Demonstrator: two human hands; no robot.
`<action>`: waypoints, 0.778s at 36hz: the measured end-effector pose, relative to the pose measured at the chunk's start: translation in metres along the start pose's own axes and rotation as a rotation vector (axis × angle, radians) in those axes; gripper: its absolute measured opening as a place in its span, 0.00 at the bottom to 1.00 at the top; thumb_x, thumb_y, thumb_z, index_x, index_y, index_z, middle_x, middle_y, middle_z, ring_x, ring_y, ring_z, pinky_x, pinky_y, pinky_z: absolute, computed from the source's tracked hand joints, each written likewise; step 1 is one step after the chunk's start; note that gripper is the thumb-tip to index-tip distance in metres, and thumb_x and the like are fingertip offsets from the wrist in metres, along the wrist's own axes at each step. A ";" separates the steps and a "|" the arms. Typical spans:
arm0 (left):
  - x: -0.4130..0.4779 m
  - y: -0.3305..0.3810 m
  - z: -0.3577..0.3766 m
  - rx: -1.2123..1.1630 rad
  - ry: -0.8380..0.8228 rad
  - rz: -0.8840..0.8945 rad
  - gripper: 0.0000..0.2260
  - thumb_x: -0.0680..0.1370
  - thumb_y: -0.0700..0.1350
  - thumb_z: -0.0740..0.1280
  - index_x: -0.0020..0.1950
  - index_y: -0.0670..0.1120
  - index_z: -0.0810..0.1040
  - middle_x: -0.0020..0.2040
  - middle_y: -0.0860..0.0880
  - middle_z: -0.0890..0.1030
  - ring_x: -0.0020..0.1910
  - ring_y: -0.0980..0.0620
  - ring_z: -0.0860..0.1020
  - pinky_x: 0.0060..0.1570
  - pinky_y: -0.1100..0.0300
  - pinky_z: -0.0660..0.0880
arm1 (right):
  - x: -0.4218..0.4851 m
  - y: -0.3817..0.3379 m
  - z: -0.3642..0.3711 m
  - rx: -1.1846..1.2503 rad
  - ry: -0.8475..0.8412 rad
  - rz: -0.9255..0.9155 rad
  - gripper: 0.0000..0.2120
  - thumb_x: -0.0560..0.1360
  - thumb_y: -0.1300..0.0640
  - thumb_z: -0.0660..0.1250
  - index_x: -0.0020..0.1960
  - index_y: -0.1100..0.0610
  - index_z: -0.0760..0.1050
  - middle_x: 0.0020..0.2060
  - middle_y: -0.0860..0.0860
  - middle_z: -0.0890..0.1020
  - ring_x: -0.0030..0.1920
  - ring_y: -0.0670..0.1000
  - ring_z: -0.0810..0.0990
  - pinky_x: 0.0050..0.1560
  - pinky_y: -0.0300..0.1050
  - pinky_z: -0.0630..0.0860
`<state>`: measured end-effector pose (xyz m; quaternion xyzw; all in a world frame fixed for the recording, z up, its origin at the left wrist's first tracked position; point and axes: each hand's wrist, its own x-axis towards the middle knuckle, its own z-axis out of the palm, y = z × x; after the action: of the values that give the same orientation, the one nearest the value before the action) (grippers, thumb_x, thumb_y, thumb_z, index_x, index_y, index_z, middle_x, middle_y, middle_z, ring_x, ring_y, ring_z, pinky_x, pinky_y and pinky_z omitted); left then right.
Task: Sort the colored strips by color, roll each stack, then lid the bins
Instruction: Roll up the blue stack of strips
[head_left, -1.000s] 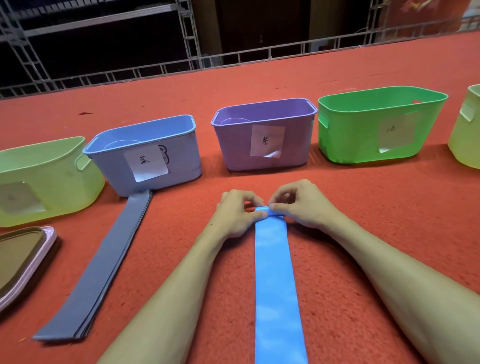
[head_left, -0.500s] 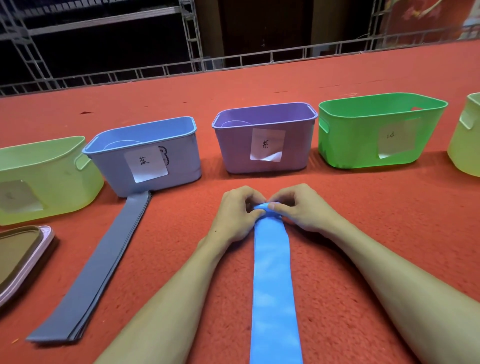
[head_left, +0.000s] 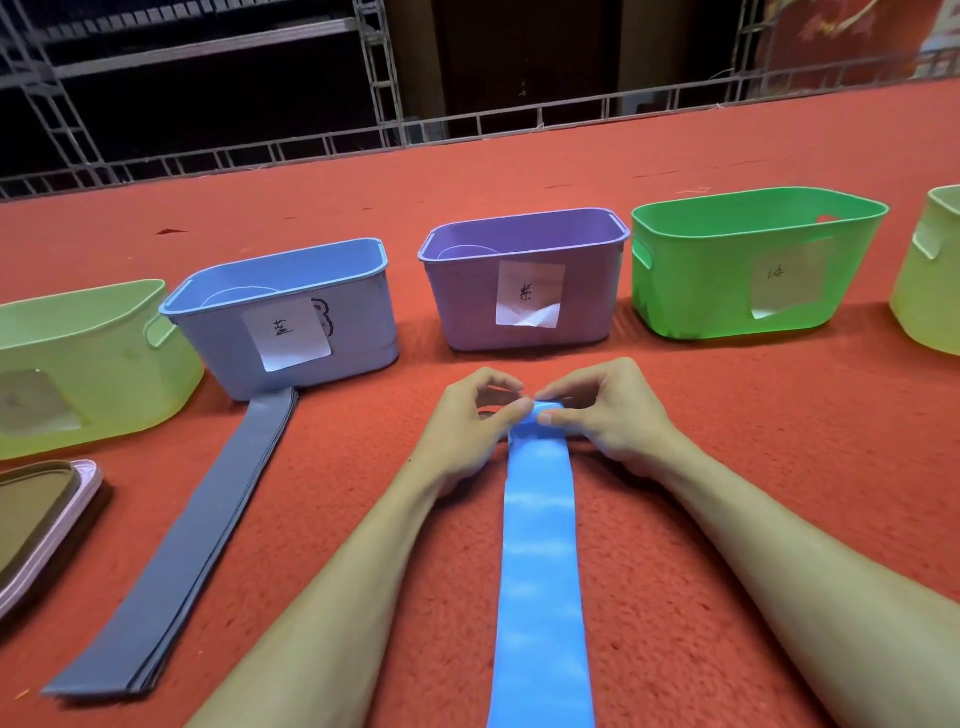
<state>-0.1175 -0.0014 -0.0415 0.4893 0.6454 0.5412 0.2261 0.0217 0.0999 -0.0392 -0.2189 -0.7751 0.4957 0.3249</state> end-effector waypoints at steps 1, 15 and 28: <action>0.000 0.000 0.000 0.003 -0.010 -0.016 0.03 0.76 0.40 0.70 0.47 0.47 0.78 0.46 0.46 0.83 0.40 0.60 0.79 0.39 0.63 0.77 | 0.000 -0.001 0.000 0.012 0.007 -0.001 0.09 0.66 0.70 0.74 0.42 0.58 0.83 0.37 0.52 0.85 0.36 0.44 0.82 0.41 0.41 0.80; -0.006 0.005 -0.002 -0.003 0.019 0.068 0.03 0.73 0.37 0.71 0.46 0.38 0.81 0.42 0.47 0.83 0.39 0.61 0.79 0.36 0.67 0.76 | -0.003 0.000 0.003 0.135 0.053 0.024 0.12 0.63 0.70 0.77 0.45 0.62 0.82 0.41 0.56 0.85 0.40 0.49 0.83 0.44 0.43 0.81; -0.007 0.005 -0.002 -0.172 0.062 0.047 0.11 0.68 0.28 0.72 0.42 0.43 0.79 0.42 0.48 0.82 0.39 0.56 0.80 0.40 0.55 0.80 | -0.005 -0.008 0.007 0.369 -0.052 0.220 0.07 0.74 0.60 0.70 0.50 0.61 0.81 0.36 0.59 0.82 0.29 0.50 0.80 0.29 0.39 0.76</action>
<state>-0.1142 -0.0089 -0.0378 0.4663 0.5913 0.6147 0.2345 0.0194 0.0887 -0.0351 -0.2259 -0.6509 0.6671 0.2833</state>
